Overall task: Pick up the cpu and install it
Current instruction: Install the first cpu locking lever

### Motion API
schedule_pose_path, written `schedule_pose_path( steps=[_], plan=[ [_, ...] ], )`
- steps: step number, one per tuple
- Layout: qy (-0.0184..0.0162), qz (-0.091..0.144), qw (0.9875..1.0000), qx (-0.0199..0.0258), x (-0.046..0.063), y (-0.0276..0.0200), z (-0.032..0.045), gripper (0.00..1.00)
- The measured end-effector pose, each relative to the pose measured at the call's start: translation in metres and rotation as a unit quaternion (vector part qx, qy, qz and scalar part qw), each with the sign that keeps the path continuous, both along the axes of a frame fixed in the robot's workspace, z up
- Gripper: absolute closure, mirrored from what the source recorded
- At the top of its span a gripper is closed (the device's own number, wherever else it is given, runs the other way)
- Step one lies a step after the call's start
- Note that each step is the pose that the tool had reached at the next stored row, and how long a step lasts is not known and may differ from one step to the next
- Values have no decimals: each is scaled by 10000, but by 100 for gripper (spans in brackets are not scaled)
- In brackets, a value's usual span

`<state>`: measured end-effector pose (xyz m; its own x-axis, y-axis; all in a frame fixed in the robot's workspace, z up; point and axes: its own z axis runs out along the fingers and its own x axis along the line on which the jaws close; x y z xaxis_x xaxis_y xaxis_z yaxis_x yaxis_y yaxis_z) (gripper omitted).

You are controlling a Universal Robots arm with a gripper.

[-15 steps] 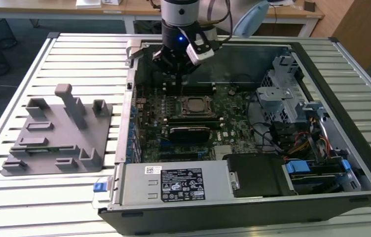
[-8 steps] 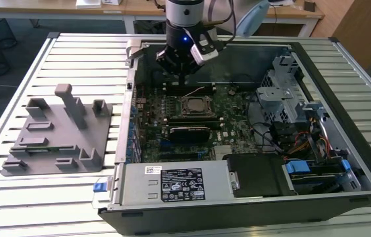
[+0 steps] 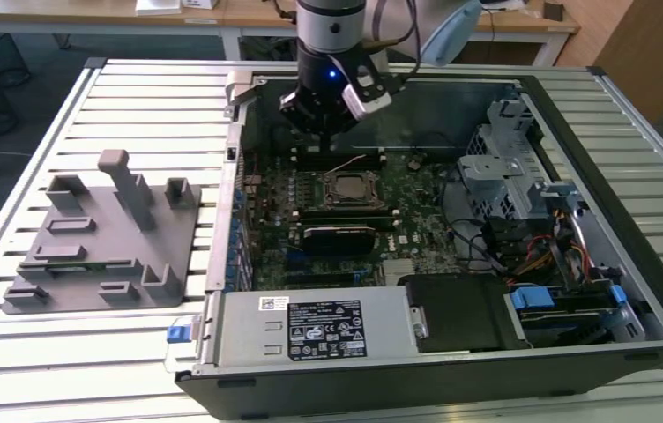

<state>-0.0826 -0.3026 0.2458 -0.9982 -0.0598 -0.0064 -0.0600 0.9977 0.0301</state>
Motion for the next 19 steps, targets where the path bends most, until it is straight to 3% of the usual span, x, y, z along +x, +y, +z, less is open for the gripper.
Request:
schedule_pose_path(
  steps=[8, 19],
  plan=[
    [0, 40, 10000, 26, 31, -8, -37, 89],
    [1, 41, 10000, 26, 285, -8, -116, 89]
  ],
)
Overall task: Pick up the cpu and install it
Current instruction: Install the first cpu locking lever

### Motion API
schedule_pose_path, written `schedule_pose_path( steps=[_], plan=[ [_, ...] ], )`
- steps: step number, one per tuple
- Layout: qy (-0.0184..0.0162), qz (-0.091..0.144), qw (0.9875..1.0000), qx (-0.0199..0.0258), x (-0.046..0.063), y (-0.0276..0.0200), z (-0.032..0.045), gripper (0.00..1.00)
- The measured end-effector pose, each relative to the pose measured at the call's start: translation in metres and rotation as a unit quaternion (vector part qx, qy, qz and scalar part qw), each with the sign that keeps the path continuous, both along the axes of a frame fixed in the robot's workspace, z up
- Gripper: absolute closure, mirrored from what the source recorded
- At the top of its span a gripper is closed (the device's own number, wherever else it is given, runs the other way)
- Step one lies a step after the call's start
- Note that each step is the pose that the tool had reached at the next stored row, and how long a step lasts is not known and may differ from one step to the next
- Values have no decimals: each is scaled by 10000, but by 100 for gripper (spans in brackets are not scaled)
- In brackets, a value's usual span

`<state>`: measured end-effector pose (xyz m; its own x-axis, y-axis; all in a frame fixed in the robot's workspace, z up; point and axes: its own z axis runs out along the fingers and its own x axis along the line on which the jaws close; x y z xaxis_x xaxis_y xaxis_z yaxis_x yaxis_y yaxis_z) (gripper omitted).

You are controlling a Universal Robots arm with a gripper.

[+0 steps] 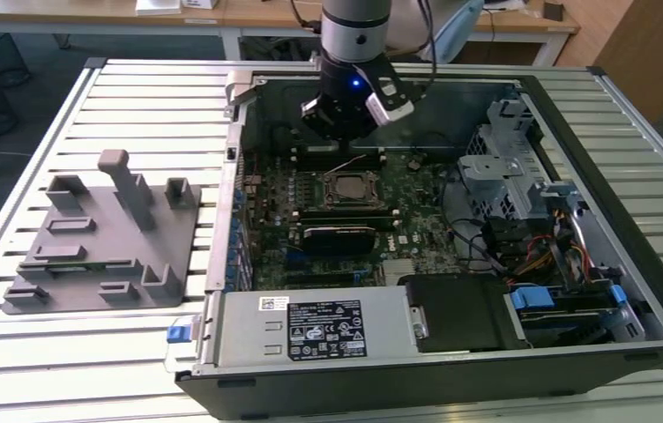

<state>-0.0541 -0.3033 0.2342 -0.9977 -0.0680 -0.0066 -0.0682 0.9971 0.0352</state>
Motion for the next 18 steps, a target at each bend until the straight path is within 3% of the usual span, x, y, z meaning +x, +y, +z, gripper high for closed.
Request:
schedule_pose_path(
  steps=[7, 18],
  plan=[
    [0, 28, 10000, -25, 85, 9, -68, 89],
    [0, 35, 10000, -31, 152, 38, -104, 89]
  ],
)
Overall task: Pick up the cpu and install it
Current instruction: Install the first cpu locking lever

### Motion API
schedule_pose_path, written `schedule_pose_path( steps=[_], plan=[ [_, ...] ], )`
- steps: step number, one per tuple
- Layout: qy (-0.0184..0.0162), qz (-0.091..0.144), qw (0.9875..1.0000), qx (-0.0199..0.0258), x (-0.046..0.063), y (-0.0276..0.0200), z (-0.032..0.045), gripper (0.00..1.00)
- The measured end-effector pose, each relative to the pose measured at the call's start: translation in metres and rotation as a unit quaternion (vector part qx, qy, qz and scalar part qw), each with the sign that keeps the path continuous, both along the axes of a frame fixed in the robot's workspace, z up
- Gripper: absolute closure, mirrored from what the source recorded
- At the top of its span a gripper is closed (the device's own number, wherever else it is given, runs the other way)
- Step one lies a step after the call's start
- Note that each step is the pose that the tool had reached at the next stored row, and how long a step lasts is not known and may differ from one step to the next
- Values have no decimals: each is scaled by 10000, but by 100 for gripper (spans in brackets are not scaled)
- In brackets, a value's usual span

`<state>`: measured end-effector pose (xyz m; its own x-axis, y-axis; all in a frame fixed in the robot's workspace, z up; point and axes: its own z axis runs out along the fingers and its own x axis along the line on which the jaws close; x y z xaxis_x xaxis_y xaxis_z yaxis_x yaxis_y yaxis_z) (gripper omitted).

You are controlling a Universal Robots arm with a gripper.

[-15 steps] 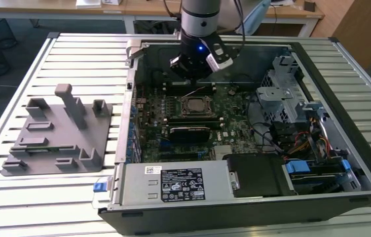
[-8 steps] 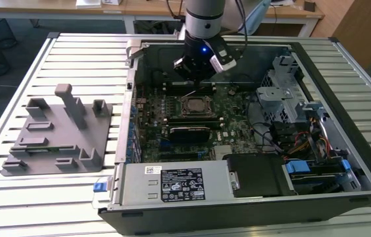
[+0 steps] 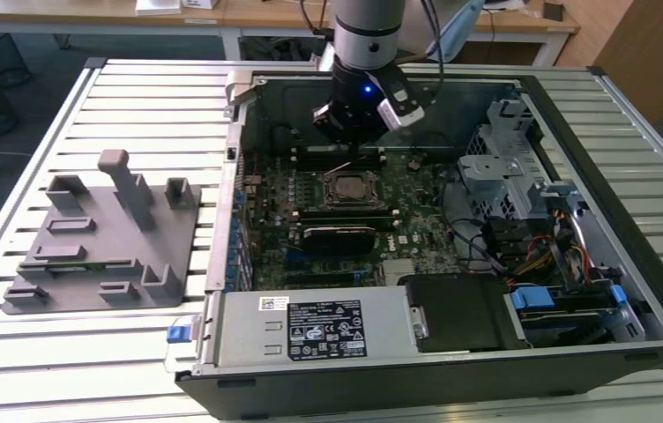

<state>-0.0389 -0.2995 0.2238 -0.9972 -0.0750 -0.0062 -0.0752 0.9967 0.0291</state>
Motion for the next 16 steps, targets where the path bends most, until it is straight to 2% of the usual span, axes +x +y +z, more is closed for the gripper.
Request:
schedule_pose_path(
  steps=[16],
  plan=[
    [1, 0, 10000, 0, 88, 3, -86, 89]
  ],
)
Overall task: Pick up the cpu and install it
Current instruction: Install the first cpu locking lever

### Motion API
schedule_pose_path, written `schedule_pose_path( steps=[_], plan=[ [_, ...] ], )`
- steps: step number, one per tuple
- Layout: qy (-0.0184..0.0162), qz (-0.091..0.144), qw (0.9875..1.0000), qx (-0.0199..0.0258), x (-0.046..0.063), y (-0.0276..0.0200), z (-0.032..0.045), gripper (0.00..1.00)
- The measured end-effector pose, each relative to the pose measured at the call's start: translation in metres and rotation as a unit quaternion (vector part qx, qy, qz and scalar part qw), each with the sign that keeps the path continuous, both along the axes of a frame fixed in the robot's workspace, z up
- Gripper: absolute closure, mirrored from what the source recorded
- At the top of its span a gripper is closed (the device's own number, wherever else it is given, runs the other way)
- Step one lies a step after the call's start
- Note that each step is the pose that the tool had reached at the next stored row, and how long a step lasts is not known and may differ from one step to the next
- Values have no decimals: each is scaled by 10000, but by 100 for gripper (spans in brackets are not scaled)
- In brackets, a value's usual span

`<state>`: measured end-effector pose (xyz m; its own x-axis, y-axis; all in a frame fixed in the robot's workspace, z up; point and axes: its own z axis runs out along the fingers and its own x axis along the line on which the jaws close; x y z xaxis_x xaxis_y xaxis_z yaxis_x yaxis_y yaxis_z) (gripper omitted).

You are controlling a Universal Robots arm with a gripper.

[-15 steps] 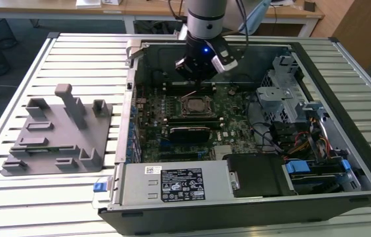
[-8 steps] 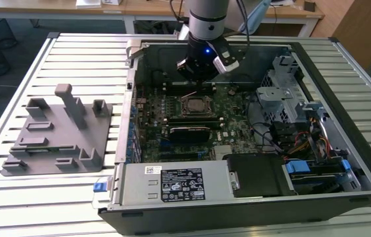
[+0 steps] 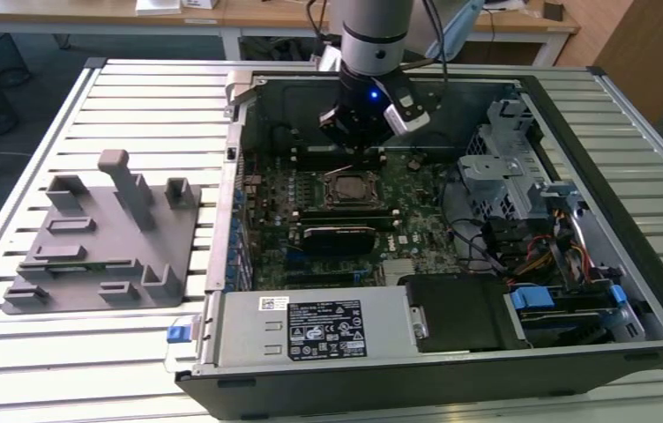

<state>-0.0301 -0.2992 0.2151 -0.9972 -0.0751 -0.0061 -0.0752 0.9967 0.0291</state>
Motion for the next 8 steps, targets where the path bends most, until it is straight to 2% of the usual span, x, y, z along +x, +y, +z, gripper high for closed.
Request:
schedule_pose_path(
  steps=[8],
  plan=[
    [9, 0, 10000, 0, 38, 0, -76, 89]
  ],
)
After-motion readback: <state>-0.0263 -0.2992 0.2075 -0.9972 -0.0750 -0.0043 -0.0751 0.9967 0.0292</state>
